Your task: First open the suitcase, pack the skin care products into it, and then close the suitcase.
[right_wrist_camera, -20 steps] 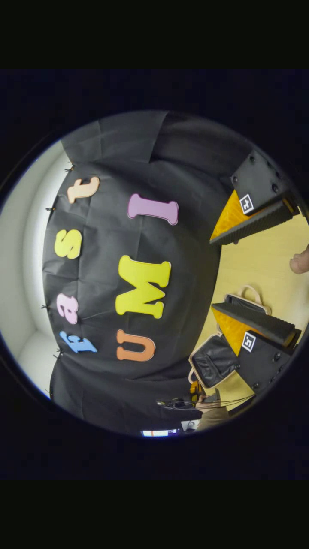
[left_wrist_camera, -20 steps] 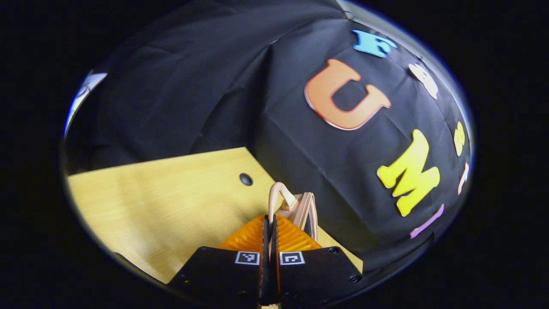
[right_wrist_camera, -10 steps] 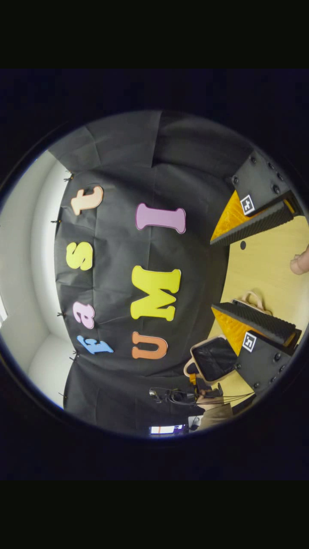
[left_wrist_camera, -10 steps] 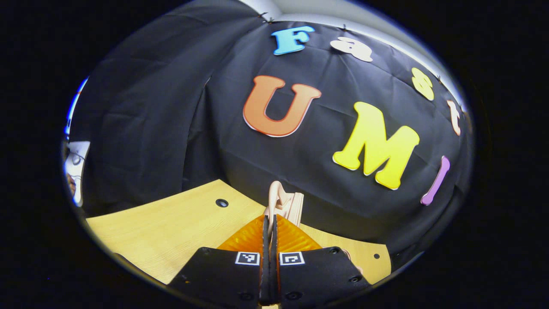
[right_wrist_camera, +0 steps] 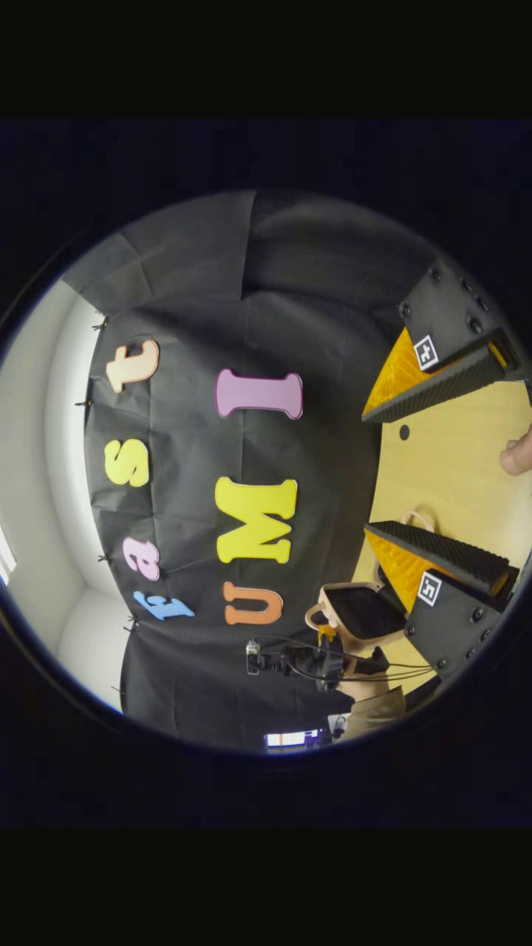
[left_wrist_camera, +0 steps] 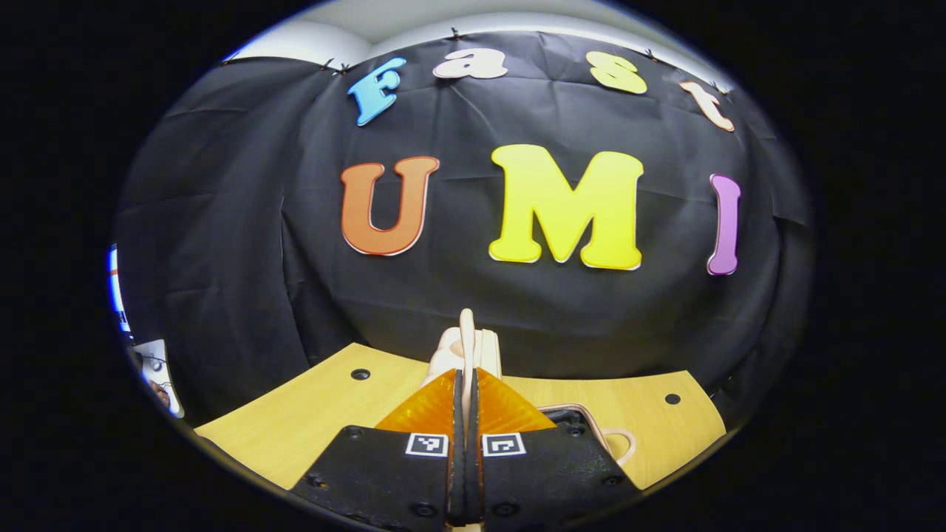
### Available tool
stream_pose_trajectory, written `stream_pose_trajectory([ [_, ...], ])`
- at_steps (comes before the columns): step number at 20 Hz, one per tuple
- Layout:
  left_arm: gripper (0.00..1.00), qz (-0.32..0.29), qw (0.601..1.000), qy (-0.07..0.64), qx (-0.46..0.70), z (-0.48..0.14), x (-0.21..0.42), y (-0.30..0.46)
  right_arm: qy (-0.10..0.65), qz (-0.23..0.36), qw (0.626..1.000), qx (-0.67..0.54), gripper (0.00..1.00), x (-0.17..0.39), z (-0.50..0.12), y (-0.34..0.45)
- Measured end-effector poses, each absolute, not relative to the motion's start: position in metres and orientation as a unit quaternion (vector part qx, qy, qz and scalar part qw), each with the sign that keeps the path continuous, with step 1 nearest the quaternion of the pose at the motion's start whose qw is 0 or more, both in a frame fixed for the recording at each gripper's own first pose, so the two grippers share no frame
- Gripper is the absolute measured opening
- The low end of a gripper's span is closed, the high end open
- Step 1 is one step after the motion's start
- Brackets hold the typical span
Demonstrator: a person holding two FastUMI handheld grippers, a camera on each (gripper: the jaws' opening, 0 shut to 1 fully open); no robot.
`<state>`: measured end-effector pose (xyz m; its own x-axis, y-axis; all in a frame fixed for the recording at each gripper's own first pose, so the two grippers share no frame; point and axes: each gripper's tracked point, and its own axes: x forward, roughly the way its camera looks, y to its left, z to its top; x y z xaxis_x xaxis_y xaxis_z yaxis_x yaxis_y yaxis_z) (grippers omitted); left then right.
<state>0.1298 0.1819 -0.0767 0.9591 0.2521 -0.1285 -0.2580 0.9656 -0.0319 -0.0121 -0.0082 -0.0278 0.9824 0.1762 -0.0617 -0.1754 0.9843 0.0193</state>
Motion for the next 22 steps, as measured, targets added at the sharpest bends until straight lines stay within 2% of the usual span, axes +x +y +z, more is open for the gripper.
stream_pose_trajectory([
  [6,0.03,0.072,0.993,0.089,0.016,-0.114,0.158,0.079,0.054,0.077,0.996,0.008,0.8,-0.015,-0.048,-0.021],
  [10,0.03,0.038,0.992,0.124,-0.009,-0.153,0.164,0.03,0.069,0.065,0.995,0.007,0.8,-0.016,-0.062,-0.03],
  [22,0.03,0.001,0.978,0.208,0.03,-0.246,0.16,-0.012,0.112,0.06,0.992,0.01,0.8,-0.014,-0.093,-0.025],
])
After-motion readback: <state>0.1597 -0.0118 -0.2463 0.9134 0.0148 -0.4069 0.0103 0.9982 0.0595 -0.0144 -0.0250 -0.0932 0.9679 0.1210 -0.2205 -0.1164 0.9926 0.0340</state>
